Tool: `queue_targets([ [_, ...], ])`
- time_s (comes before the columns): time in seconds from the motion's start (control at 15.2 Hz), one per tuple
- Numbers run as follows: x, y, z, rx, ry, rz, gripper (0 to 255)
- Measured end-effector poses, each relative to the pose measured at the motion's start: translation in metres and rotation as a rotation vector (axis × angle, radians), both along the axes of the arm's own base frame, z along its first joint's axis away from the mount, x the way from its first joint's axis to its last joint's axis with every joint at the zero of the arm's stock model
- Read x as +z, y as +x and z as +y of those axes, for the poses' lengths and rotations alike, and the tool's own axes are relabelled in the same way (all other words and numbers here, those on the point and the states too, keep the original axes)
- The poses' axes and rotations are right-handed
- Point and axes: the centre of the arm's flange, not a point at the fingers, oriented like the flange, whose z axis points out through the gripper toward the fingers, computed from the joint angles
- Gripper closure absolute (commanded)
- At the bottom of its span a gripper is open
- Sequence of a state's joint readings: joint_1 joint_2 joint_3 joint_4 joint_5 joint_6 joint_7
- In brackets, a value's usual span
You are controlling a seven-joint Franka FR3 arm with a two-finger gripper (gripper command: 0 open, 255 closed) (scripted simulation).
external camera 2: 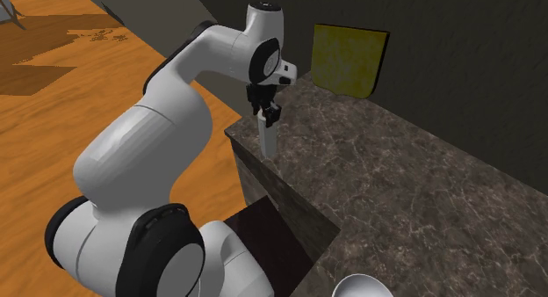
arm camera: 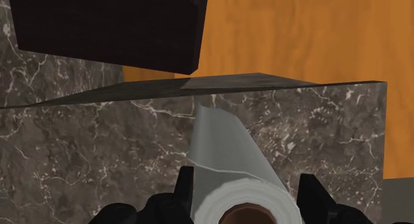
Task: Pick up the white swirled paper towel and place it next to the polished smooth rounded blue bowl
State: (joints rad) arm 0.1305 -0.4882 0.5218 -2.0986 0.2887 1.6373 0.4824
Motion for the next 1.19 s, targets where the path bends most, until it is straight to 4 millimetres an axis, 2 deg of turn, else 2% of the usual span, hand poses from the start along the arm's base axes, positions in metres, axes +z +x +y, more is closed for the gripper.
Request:
queue_targets([
  [1.19, 0.094, 0.000, 0.000, 0.000, 0.000, 0.000, 255],
])
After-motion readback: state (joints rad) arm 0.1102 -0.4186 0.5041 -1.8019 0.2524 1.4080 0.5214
